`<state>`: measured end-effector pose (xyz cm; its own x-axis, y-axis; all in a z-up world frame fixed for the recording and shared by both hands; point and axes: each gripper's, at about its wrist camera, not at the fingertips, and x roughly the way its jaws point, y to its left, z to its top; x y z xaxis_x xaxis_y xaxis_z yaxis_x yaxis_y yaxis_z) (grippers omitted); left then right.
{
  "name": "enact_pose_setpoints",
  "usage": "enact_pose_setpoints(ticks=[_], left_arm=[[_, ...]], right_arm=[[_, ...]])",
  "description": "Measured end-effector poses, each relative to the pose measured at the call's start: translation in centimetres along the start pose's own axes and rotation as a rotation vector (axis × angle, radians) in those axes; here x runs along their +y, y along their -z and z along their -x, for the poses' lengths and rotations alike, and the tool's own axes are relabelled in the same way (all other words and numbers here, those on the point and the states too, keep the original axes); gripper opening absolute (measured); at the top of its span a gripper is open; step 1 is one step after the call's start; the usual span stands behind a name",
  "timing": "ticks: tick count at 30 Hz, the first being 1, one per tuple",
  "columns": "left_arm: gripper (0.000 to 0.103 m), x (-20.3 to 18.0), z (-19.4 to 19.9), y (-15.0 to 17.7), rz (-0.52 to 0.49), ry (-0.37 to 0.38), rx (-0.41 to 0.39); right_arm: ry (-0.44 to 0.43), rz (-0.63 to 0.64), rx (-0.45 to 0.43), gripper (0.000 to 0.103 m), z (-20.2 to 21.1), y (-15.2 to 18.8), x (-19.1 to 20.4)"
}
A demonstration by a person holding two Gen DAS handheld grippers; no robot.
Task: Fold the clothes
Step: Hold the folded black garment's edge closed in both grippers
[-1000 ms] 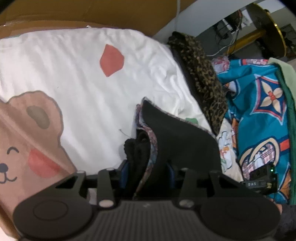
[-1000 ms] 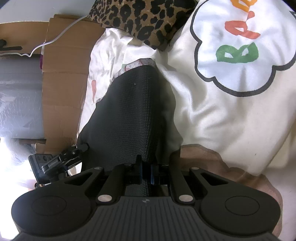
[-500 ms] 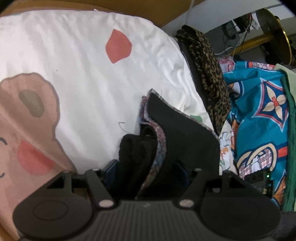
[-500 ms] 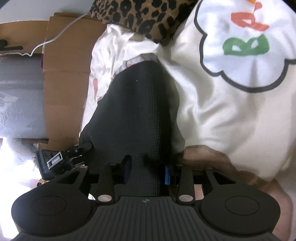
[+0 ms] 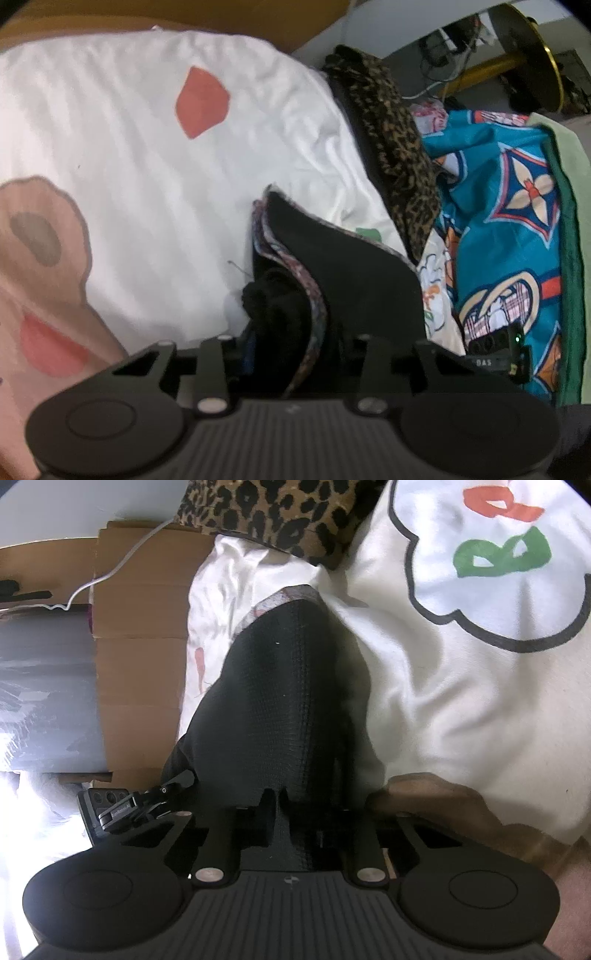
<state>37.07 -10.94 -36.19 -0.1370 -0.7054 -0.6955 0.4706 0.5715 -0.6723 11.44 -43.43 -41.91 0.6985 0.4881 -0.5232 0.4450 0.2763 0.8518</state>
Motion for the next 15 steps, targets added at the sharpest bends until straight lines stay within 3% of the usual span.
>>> enact_pose_setpoints(ticks=[3,8,15], left_arm=[[0.043,-0.4,-0.3,-0.1,-0.017,-0.033,0.013],[0.061,0.0,-1.5,-0.3,-0.001,-0.049,0.061],[0.065,0.6,-2.4,-0.8,0.015,-0.005,0.067]], right_arm=[[-0.016,0.009,-0.001,0.019,0.2,0.0,0.4],[-0.008,0.006,0.001,0.019,0.1,0.1,0.2],[0.007,-0.029,-0.003,0.02,-0.1,-0.2,-0.4]])
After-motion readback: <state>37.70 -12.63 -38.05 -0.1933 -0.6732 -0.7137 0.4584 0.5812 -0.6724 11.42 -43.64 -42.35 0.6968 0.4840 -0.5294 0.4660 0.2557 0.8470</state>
